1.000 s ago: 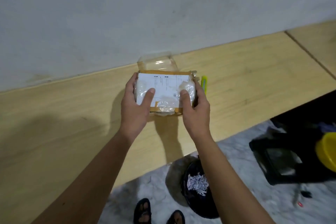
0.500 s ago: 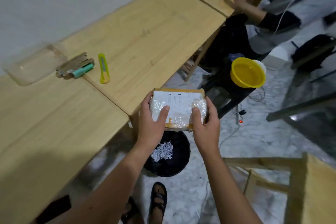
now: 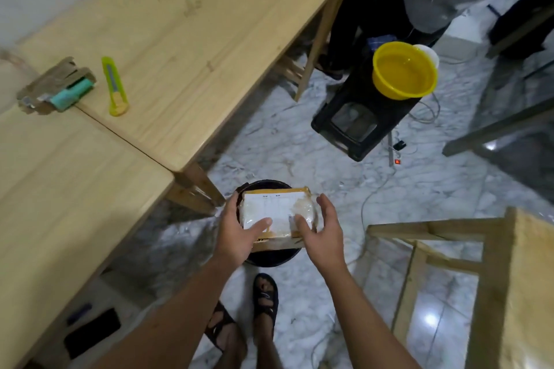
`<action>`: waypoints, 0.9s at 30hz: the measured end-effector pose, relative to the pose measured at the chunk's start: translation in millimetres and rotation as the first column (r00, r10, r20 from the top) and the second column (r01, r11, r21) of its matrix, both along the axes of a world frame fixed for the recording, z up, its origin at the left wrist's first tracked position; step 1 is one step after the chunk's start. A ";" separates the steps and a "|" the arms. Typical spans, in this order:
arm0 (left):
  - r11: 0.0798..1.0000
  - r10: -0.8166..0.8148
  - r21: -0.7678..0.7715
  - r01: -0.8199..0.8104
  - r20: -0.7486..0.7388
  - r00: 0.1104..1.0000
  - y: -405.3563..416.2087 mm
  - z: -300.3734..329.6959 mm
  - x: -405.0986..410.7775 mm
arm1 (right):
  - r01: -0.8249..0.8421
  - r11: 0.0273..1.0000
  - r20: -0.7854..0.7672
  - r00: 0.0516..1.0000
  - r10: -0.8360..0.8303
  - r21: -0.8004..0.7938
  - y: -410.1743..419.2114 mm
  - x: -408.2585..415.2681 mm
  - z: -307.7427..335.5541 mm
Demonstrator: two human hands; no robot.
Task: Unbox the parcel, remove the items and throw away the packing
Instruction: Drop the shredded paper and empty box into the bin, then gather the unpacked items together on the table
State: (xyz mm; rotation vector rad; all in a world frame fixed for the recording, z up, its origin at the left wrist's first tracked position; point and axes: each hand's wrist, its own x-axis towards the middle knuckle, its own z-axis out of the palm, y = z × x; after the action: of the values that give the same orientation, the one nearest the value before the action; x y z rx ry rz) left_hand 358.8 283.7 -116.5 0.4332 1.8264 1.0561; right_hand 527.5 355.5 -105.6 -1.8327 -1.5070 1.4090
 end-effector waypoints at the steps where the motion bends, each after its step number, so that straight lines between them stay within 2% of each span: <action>1: 0.999 -0.016 -0.028 0.016 -0.028 0.999 -1.4 0.1 -1.6 | -0.013 1.000 0.020 1.000 0.013 0.009 0.6 1.8 -3.2; 4: 0.998 -0.044 -0.052 0.039 -0.103 0.994 -3.3 -0.6 -13.1 | -0.022 1.000 0.027 0.999 0.021 0.012 3.3 6.0 -7.5; 8: 0.999 -0.042 0.017 0.045 -0.145 0.988 -3.0 8.0 -27.2 | -0.049 0.999 -0.029 0.998 0.049 0.020 8.8 -0.5 -0.5; 12: 0.992 -0.041 0.099 0.074 -0.303 0.952 2.0 26.3 -41.9 | -0.106 0.992 -0.081 0.990 0.111 0.066 14.2 -19.6 11.7; 16: 0.984 -0.009 0.161 0.077 -0.383 0.924 2.7 59.2 -65.1 | -0.181 0.974 -0.137 0.970 0.199 0.133 18.6 -52.6 37.5; 18: 0.972 0.060 0.232 0.033 -0.384 0.922 1.2 77.8 -85.3 | -0.227 0.959 -0.173 0.951 0.256 0.169 21.4 -76.6 54.8; 21: 0.946 0.230 0.301 -0.117 -0.374 0.898 -6.6 102.1 -130.9 | -0.316 0.920 -0.209 0.908 0.364 0.232 26.6 -121.7 79.7; 23: 0.927 0.323 0.315 -0.203 -0.397 0.859 -20.0 113.2 -167.5 | -0.366 0.891 -0.224 0.876 0.428 0.268 29.4 -156.2 93.2; 27: 0.906 0.411 0.304 -0.295 -0.464 0.784 -58.6 121.2 -234.4 | -0.458 0.835 -0.250 0.808 0.534 0.306 29.4 -230.4 108.4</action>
State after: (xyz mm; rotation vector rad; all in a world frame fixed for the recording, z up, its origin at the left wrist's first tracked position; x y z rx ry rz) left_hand 124.4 225.1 4.7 0.5568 2.3495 1.5208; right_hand 297.1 384.8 2.8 -1.0269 -1.9560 1.5786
